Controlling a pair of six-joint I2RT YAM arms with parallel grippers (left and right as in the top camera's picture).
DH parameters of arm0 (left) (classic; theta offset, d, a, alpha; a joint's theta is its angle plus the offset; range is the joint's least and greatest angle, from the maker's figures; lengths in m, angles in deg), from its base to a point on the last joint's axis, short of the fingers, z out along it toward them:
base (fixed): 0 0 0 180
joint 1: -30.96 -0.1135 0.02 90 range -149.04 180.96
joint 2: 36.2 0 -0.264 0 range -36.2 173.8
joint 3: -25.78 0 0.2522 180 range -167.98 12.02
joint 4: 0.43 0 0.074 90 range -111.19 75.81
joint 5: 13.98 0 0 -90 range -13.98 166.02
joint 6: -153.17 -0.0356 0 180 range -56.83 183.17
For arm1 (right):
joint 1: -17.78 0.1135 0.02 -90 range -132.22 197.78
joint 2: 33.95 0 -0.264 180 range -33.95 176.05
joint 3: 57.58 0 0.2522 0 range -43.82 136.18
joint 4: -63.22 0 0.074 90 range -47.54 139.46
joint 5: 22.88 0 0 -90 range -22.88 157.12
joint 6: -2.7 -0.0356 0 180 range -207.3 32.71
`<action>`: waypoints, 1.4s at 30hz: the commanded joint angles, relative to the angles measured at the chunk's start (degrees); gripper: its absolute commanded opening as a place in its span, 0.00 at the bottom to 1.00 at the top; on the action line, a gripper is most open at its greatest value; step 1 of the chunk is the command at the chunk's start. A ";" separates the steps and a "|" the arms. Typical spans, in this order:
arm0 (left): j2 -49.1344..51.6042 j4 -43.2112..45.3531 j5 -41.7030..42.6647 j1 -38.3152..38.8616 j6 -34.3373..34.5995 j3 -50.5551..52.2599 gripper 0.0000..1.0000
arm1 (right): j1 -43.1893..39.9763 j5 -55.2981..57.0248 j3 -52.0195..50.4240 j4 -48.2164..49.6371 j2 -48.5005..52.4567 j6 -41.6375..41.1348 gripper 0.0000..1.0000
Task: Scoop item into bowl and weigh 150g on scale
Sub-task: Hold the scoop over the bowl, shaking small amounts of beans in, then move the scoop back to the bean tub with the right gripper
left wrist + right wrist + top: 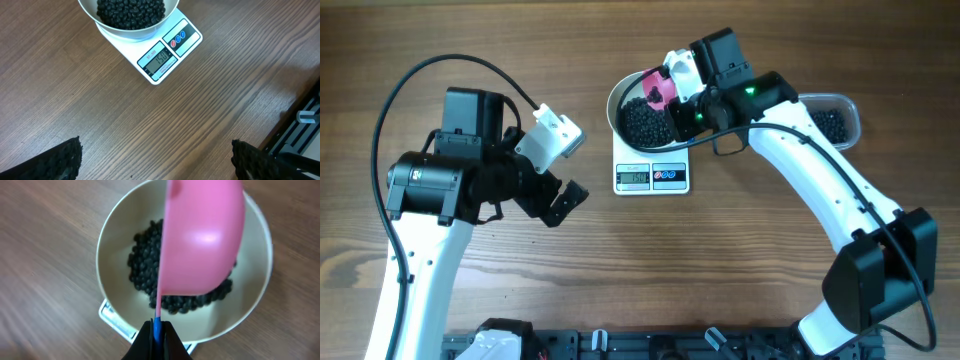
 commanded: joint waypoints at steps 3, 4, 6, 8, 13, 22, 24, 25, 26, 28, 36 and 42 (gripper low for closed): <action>-0.46 -0.02 0.04 -0.26 -1.07 0.17 1.00 | 0.74 -3.58 0.48 0.42 1.75 -3.93 0.04; -0.46 -0.02 0.04 -0.26 -1.05 0.17 1.00 | 0.92 -3.06 0.50 -1.03 1.88 4.74 0.04; -0.46 -0.02 0.04 -0.26 -1.05 0.17 1.00 | 0.94 -0.72 0.48 0.44 1.99 -2.40 0.04; -0.46 -0.02 0.04 -0.26 -1.05 0.17 1.00 | 0.92 7.10 0.50 -1.57 1.79 -1.31 0.04; -0.46 -0.02 0.04 -0.26 -1.05 0.17 1.00 | 0.92 0.57 0.50 -0.83 1.73 4.63 0.04; -0.46 -0.02 0.04 -0.26 -1.05 0.17 1.00 | -2.25 -21.75 0.50 2.16 1.73 -5.64 0.04; -0.46 -0.02 0.04 -0.26 -1.05 0.17 1.00 | -4.02 -26.86 0.50 3.65 1.73 -6.16 0.04; -0.46 -0.02 0.04 -0.26 -1.05 0.17 1.00 | -5.62 -28.92 0.50 4.79 1.73 -8.15 0.04; -0.48 -0.02 0.04 -0.26 -1.07 0.17 1.00 | -6.84 -30.14 0.50 5.27 1.73 -9.05 0.04; -0.46 -0.02 0.04 -0.26 -1.05 0.17 1.00 | -10.12 -32.65 0.50 5.38 1.46 -10.03 0.05; -0.46 -0.02 0.04 -0.26 -1.05 0.17 1.00 | -18.03 -30.42 0.50 5.25 1.16 -11.32 0.04; -0.46 -0.02 0.04 -0.26 -1.07 0.17 1.00 | -35.21 -18.60 0.50 -14.84 0.13 -6.19 0.04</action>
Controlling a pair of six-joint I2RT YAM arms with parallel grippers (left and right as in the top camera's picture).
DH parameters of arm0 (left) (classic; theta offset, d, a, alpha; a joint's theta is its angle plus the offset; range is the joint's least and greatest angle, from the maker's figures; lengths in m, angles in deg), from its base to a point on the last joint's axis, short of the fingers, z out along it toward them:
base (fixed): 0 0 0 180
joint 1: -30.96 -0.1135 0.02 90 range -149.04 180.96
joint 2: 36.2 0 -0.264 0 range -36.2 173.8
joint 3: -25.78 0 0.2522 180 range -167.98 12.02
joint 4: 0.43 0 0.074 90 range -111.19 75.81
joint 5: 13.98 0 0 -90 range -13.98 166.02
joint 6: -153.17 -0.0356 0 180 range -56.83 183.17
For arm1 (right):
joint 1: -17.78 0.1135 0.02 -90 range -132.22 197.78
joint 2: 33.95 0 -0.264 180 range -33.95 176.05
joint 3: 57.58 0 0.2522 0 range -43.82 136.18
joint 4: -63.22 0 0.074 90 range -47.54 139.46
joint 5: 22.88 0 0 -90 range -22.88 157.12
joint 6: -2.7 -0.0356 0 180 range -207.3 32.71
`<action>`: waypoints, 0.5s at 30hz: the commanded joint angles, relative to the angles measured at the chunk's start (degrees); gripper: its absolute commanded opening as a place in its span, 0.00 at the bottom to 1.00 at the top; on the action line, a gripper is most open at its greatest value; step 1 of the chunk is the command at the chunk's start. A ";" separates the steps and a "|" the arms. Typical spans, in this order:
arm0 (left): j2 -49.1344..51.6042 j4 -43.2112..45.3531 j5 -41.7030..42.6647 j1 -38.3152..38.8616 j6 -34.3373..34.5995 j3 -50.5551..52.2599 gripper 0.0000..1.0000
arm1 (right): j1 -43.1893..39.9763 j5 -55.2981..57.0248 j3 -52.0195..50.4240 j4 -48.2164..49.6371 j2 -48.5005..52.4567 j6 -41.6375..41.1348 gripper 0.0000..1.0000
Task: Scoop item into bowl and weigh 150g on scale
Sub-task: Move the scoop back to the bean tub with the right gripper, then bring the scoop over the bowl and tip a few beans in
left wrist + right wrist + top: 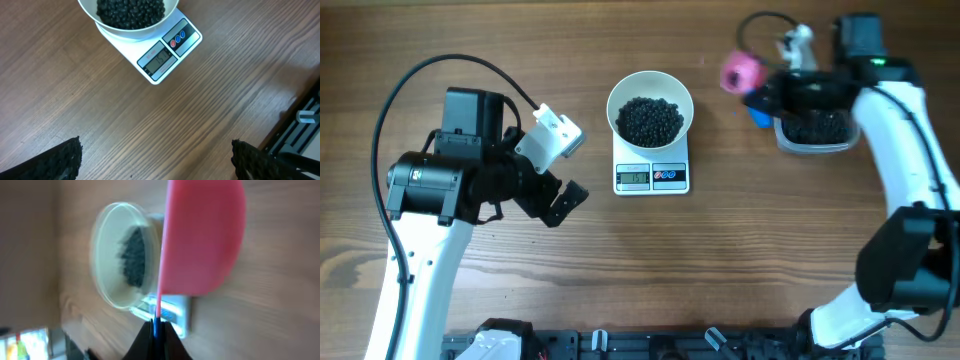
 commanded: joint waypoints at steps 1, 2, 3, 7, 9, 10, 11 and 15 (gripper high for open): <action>-0.46 0.00 0.04 -0.26 -1.05 0.17 1.00 | -6.16 11.13 0.31 -5.55 -0.90 3.10 0.04; -0.46 0.00 0.04 -0.26 -1.07 0.17 1.00 | -7.56 15.26 0.31 -6.45 -0.92 3.06 0.04; -0.48 0.00 0.04 -0.26 -1.07 0.17 1.00 | -8.17 21.33 0.31 -6.88 -0.92 2.71 0.04; -0.46 0.00 0.04 -0.26 -1.07 0.17 1.00 | -3.85 47.17 0.31 -11.50 -0.92 -0.46 0.04; -0.46 0.00 0.04 -0.26 -1.07 0.17 1.00 | 0.50 61.81 0.31 -13.77 -0.92 -4.28 0.04; -0.46 0.00 0.07 -0.26 -1.05 0.17 1.00 | 2.43 65.51 0.31 -13.57 -0.92 -5.20 0.04; -0.46 0.00 0.04 -0.26 -1.05 0.17 1.00 | 4.79 69.35 0.31 -13.18 -0.92 -5.09 0.04; -0.46 0.00 0.04 -0.26 -1.05 0.17 1.00 | 7.26 77.07 0.31 -12.61 -0.92 -5.05 0.05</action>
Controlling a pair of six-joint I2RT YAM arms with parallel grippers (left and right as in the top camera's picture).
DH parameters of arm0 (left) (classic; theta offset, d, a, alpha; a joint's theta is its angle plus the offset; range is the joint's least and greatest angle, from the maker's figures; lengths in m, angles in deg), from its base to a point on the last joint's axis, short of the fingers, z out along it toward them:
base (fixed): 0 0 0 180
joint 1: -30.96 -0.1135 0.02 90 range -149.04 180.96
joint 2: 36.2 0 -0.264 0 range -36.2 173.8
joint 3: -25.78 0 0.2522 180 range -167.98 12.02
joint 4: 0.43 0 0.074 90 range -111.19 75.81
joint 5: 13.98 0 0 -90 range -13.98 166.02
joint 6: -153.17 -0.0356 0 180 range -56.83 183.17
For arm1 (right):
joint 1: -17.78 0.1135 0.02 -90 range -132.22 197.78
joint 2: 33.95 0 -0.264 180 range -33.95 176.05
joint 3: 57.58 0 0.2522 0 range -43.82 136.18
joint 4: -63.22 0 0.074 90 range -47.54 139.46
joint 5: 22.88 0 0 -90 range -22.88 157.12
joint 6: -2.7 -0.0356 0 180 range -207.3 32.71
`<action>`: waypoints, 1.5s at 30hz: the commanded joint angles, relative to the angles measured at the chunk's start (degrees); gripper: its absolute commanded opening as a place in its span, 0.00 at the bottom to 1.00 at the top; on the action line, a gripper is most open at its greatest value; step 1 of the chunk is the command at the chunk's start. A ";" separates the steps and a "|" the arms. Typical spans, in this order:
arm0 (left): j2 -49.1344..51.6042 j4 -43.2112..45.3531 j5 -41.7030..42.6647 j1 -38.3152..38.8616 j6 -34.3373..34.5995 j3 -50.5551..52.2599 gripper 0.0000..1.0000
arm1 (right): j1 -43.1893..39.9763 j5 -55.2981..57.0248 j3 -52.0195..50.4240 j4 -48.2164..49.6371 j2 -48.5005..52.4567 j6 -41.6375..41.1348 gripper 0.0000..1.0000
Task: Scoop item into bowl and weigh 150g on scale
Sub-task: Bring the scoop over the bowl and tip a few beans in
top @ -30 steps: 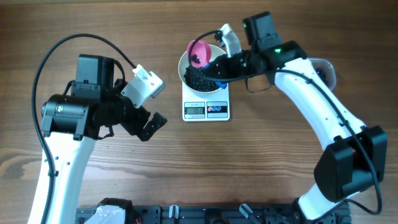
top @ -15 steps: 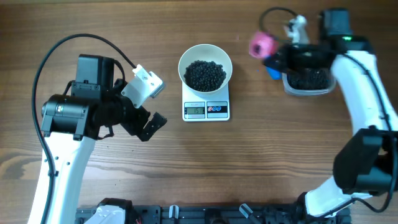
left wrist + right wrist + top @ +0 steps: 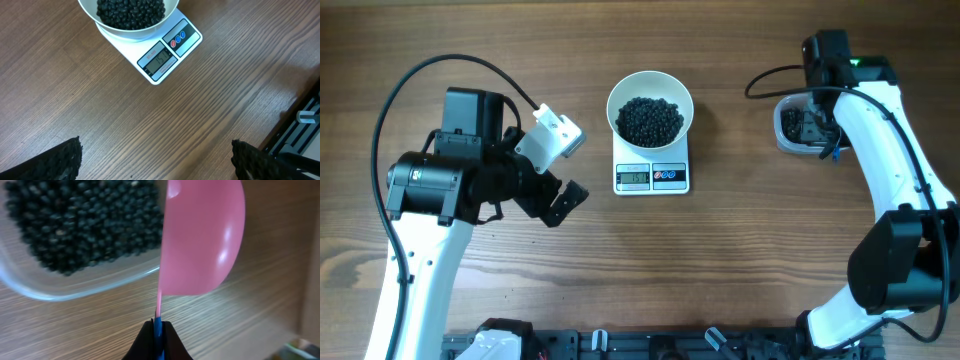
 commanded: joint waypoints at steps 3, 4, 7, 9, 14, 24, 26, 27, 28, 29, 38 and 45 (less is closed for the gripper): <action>-0.46 -0.02 0.04 -0.26 -1.07 0.17 1.00 | 0.22 -3.58 4.00 4.13 -1.64 3.34 0.04; -0.46 -0.02 0.04 -0.26 -1.05 0.17 1.00 | 0.81 -25.03 9.70 8.35 -2.29 12.79 0.04; -0.46 -0.02 0.04 -0.26 -1.07 0.17 1.00 | 3.06 -52.87 13.14 19.85 -2.19 18.05 0.04; -0.46 -0.02 0.04 -0.26 -1.07 0.17 1.00 | 7.30 -51.28 13.00 20.15 -0.50 18.84 0.04; -0.46 -0.02 0.04 -0.26 -1.05 0.17 1.00 | 18.64 -46.77 12.98 18.01 6.54 23.30 0.04; -0.46 -0.02 0.04 -0.26 -1.05 0.17 1.00 | 23.69 -33.24 12.92 14.73 11.96 28.96 0.04; -0.48 -0.02 0.04 -0.26 -1.07 0.17 1.00 | 24.02 -33.24 11.96 14.78 11.96 30.53 0.04; -0.46 -0.02 0.04 -0.26 -1.07 0.17 1.00 | 24.13 -33.31 11.17 14.88 11.96 31.74 0.04; -0.48 -0.02 0.04 -0.26 -1.07 0.17 1.00 | 24.41 -33.31 10.56 14.84 11.96 32.17 0.04; -0.46 -0.02 0.04 -0.26 -1.07 0.17 1.00 | 24.72 -33.31 10.54 14.95 11.96 32.20 0.04; -0.46 -0.02 0.04 -0.26 -1.07 0.17 1.00 | 25.09 -33.55 10.40 16.63 13.46 33.20 0.04; -0.48 -0.02 0.04 -0.26 -1.07 0.17 1.00 | 25.38 -34.82 10.40 17.22 14.71 33.07 0.04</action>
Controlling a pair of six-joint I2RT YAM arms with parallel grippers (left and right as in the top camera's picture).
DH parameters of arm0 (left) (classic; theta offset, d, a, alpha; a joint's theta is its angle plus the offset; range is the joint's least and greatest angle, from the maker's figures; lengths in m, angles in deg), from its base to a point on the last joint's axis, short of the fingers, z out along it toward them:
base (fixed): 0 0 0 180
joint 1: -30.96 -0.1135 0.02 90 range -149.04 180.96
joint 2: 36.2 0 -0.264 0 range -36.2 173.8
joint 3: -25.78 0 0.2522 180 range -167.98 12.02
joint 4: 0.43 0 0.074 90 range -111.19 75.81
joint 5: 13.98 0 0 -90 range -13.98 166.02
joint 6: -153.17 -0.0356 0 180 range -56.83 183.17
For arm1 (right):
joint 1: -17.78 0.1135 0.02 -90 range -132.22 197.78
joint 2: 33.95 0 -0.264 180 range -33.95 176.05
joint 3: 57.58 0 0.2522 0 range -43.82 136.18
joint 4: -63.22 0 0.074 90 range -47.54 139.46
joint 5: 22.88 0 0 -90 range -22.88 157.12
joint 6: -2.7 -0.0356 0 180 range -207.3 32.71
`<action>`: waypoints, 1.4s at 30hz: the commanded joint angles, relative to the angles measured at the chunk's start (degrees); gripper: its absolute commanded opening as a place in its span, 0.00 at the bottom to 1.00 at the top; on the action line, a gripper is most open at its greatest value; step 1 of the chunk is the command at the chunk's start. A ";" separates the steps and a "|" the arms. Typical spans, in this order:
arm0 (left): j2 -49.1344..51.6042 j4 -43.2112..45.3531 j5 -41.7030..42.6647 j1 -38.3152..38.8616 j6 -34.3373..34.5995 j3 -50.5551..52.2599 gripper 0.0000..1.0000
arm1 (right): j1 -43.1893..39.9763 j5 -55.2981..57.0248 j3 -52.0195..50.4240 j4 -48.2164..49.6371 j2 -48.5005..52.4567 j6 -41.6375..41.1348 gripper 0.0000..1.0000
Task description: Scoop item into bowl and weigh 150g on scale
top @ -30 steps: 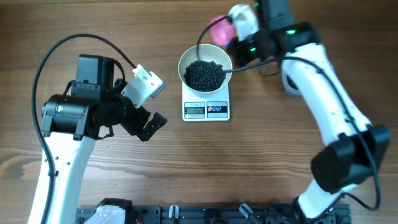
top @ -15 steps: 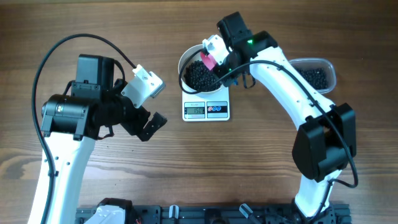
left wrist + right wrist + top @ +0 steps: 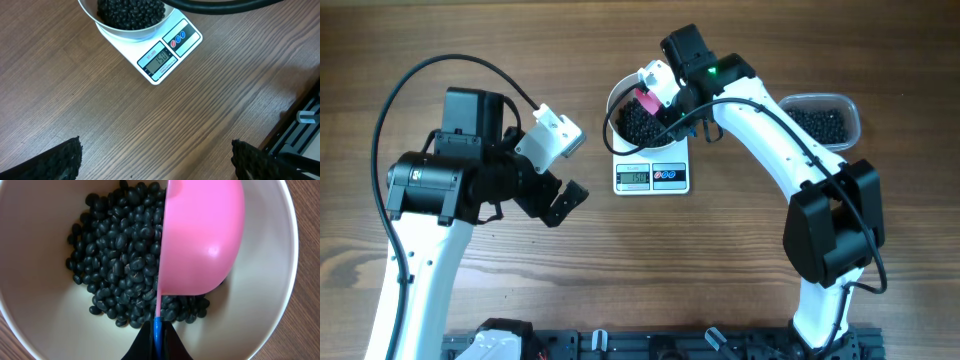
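A white bowl (image 3: 620, 95) of black beans (image 3: 120, 270) stands on the white scale (image 3: 652, 177), whose display (image 3: 159, 58) reads about 150. My right gripper (image 3: 156, 330) is shut on the blue handle of a pink scoop (image 3: 200, 235), held on edge just above the beans inside the bowl. From overhead, the scoop (image 3: 647, 100) shows at the bowl's right side. My left gripper (image 3: 155, 157) hovers open over bare wood in front of the scale, holding nothing.
A clear tub of black beans (image 3: 828, 120) sits at the far right of the wooden table (image 3: 740, 260). The right arm reaches across over the bowl and scale. A black rail (image 3: 650, 345) runs along the front edge.
My right gripper with the pink scoop has moved from the bean tub at the far right back over the bowl. The scale display has gone from about 151 to about 150.
The right gripper first held the scoop over the bowl with the scale near 150. Then it was away near the tub, and the display read about 151. Then the scoop was at the tub's beans. Now it is inside the bowl again. The left arm stayed still.
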 commanded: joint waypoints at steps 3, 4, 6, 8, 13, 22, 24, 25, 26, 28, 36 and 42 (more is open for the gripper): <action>-0.46 -0.02 0.04 -0.26 -1.07 0.17 1.00 | 0.48 -4.11 -0.52 -0.15 1.40 0.90 0.04; -0.48 -0.02 0.04 -0.26 -1.07 0.17 1.00 | 0.48 -5.84 -0.52 0.31 1.40 0.50 0.04; -0.46 -0.02 0.04 -0.26 -1.05 0.17 1.00 | 0.24 -6.36 -0.50 1.66 1.40 -2.84 0.04; -0.46 -0.02 0.04 -0.26 -1.07 0.17 1.00 | -0.37 -6.34 -0.50 1.92 1.40 -5.14 0.04; -0.46 -0.02 0.04 -0.26 -1.05 0.17 1.00 | -1.31 -6.86 -0.46 2.69 1.33 -8.48 0.04; -0.48 -0.02 0.04 -0.26 -1.05 0.17 1.00 | -2.56 -19.58 -0.46 2.82 1.33 -15.47 0.04; -0.46 -0.02 0.04 -0.26 -1.07 0.17 1.00 | -3.61 -21.94 -0.44 2.75 1.18 -17.40 0.04; -0.46 -0.02 0.04 -0.26 -1.05 0.17 1.00 | -4.07 -21.97 -0.44 2.71 0.96 -18.64 0.04; -0.46 -0.02 0.04 -0.26 -1.05 0.17 1.00 | -4.74 -21.99 -0.44 2.32 0.15 -19.02 0.04; -0.48 -0.02 0.04 -0.26 -1.05 0.17 1.00 | -5.60 -21.99 -0.44 1.38 -1.75 -19.10 0.04; -0.46 -0.02 0.04 -0.26 -1.05 0.17 1.00 | -14.27 -21.92 -0.46 -8.66 -16.20 -19.91 0.04; -0.48 -0.02 0.04 -0.26 -1.07 0.17 1.00 | -26.67 -22.97 -0.46 -18.23 -19.52 -19.87 0.04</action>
